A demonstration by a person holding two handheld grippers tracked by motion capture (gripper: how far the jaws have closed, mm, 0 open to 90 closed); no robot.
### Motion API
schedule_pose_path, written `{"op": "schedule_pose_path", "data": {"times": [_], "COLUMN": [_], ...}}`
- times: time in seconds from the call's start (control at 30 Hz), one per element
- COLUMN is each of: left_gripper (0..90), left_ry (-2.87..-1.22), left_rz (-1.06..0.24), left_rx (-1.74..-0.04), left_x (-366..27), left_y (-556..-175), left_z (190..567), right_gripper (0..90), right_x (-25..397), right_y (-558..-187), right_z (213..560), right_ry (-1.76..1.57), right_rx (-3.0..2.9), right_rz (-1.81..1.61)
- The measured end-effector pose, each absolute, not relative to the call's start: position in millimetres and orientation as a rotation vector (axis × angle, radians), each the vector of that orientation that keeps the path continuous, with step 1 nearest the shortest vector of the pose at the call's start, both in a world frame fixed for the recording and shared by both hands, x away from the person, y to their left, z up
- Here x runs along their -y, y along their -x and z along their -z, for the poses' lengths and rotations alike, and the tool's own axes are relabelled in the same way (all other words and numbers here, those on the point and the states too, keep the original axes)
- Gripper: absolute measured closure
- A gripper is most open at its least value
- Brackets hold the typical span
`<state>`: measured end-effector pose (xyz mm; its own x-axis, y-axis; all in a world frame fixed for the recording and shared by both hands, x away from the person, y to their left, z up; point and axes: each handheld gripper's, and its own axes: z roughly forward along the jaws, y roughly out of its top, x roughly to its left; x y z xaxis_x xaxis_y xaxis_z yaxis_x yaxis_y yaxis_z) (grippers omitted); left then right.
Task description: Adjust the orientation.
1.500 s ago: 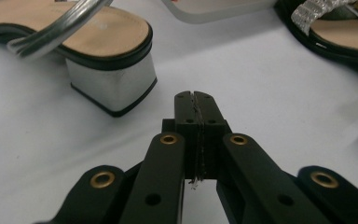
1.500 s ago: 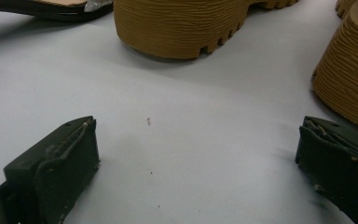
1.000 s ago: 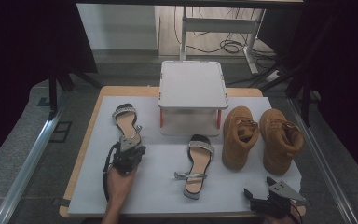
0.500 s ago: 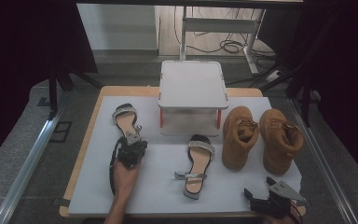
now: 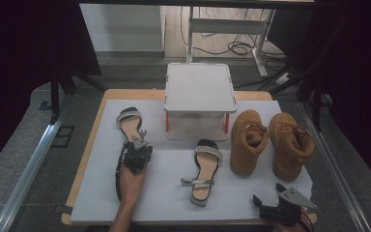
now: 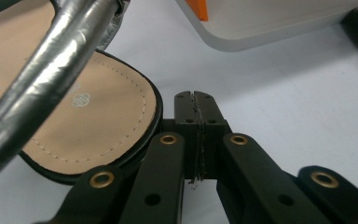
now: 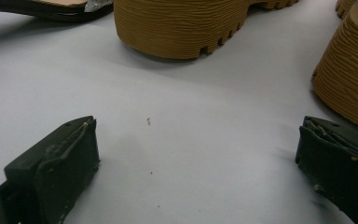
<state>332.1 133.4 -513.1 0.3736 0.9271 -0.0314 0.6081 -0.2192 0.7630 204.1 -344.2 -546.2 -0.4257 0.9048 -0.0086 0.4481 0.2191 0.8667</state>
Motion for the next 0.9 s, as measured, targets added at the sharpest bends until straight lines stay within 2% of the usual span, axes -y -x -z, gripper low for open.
{"op": "schedule_pose_path", "data": {"times": [0.9], "left_gripper": [89.8], "left_ry": [-1.887], "left_rz": [-0.61], "left_rx": [-1.427], "left_x": [-185], "left_y": [-314], "left_z": [512], "right_gripper": [0.0], "right_x": [344], "right_y": [-204], "right_z": [546], "right_ry": [-1.244], "right_rx": [-1.969], "right_rz": [-1.134]}}
